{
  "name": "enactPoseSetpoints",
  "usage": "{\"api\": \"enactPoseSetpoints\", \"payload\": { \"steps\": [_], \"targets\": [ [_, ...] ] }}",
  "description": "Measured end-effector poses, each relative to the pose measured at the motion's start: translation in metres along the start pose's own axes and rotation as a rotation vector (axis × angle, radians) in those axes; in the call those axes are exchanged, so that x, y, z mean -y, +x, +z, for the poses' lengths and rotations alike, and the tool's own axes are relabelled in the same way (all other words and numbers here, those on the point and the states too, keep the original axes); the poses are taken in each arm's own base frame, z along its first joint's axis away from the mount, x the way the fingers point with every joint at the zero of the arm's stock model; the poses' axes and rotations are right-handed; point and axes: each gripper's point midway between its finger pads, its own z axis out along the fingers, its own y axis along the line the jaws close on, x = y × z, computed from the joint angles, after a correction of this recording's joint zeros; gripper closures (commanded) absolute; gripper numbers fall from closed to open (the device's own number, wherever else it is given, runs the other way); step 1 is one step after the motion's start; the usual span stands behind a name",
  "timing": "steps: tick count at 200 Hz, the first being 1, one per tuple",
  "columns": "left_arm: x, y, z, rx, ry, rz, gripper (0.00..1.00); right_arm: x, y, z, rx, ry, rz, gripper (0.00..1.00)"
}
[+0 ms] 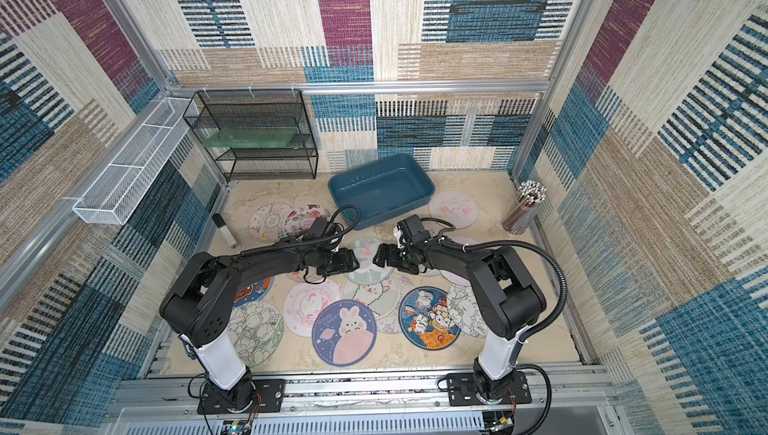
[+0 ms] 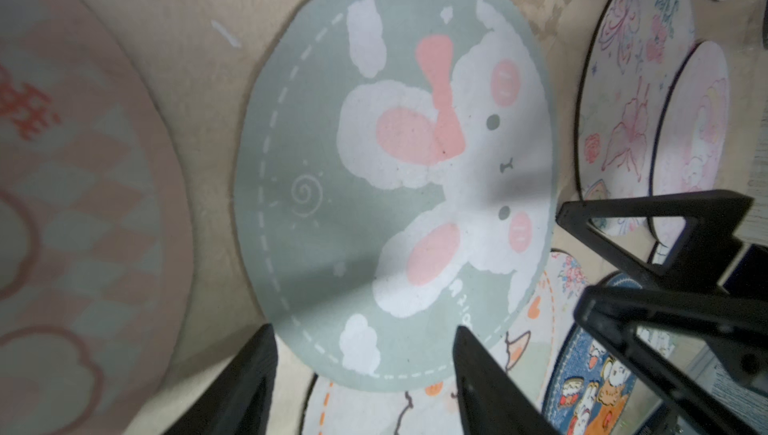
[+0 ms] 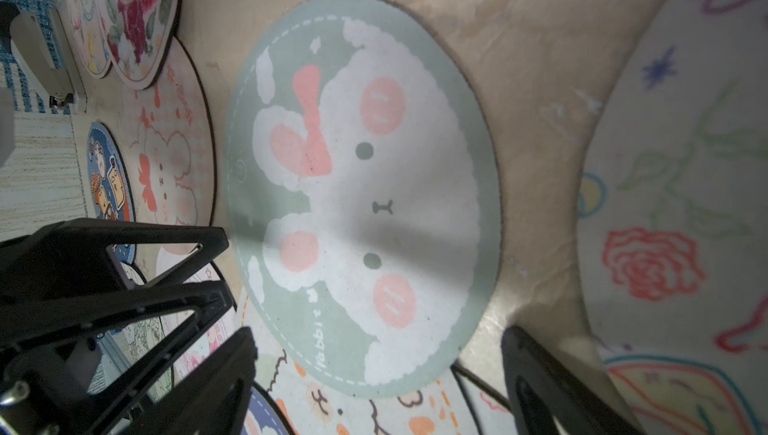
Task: Put the coasters into the storage box
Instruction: Pick up the coaster from the center of the board.
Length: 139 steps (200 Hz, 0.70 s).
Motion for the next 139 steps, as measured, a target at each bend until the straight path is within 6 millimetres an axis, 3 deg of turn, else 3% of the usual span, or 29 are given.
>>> {"api": "enactPoseSetpoints", "payload": {
  "steps": [139],
  "targets": [
    [-0.001, -0.008, 0.012, 0.034, -0.024, -0.001, 0.37, -0.007, -0.007, 0.012, 0.026, -0.04, -0.003, 0.18]
  ]
}}
